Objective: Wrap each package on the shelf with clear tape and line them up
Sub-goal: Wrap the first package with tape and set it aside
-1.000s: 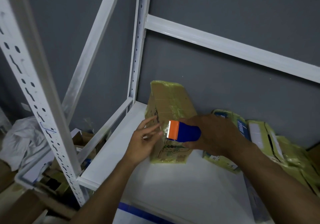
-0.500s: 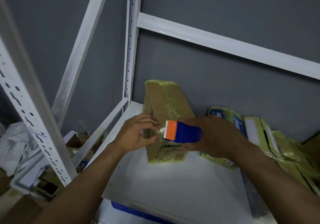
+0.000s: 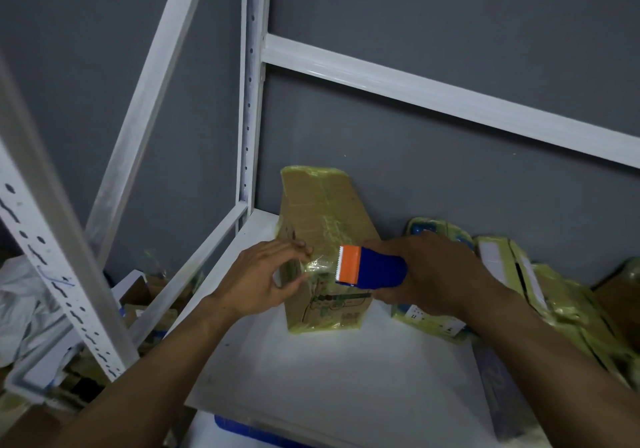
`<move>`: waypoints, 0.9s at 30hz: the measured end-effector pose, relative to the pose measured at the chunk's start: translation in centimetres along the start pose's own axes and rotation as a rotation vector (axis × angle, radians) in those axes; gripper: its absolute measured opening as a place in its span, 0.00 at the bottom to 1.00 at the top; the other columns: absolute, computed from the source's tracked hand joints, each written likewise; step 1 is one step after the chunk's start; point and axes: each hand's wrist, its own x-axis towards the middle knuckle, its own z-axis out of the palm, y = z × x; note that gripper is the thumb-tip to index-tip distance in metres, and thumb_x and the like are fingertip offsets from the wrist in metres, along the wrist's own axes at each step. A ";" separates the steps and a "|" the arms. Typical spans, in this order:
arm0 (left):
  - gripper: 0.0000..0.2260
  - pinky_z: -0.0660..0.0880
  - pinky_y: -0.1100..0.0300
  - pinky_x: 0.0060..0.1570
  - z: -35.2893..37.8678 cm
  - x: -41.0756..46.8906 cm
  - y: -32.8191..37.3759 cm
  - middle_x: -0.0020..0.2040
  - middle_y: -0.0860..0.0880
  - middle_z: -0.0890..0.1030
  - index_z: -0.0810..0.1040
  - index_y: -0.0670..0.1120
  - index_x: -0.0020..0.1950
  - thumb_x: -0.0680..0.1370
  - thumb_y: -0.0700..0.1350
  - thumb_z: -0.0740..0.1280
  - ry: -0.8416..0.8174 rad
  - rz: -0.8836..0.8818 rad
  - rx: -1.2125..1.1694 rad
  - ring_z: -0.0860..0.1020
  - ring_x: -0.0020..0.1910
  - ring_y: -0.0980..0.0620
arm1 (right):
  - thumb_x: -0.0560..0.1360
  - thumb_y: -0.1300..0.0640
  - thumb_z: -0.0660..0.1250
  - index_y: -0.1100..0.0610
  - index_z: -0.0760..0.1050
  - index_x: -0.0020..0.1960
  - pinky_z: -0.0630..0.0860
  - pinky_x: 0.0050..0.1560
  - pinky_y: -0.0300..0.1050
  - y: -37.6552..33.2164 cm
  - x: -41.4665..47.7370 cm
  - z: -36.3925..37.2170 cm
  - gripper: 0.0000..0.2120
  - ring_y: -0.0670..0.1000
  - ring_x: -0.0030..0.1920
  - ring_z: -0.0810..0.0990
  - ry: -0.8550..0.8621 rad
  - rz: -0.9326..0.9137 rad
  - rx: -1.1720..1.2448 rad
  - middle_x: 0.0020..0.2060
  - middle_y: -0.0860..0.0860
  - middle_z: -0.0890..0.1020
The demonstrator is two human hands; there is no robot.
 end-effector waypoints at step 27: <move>0.13 0.80 0.54 0.46 0.7 1.1 1.4 0.60 0.59 0.80 0.80 0.56 0.67 0.83 0.52 0.65 -0.050 0.041 0.105 0.78 0.62 0.55 | 0.71 0.34 0.72 0.32 0.69 0.70 0.64 0.34 0.31 2.2 -1.6 0.0 0.29 0.40 0.43 0.76 0.030 0.013 0.074 0.48 0.37 0.83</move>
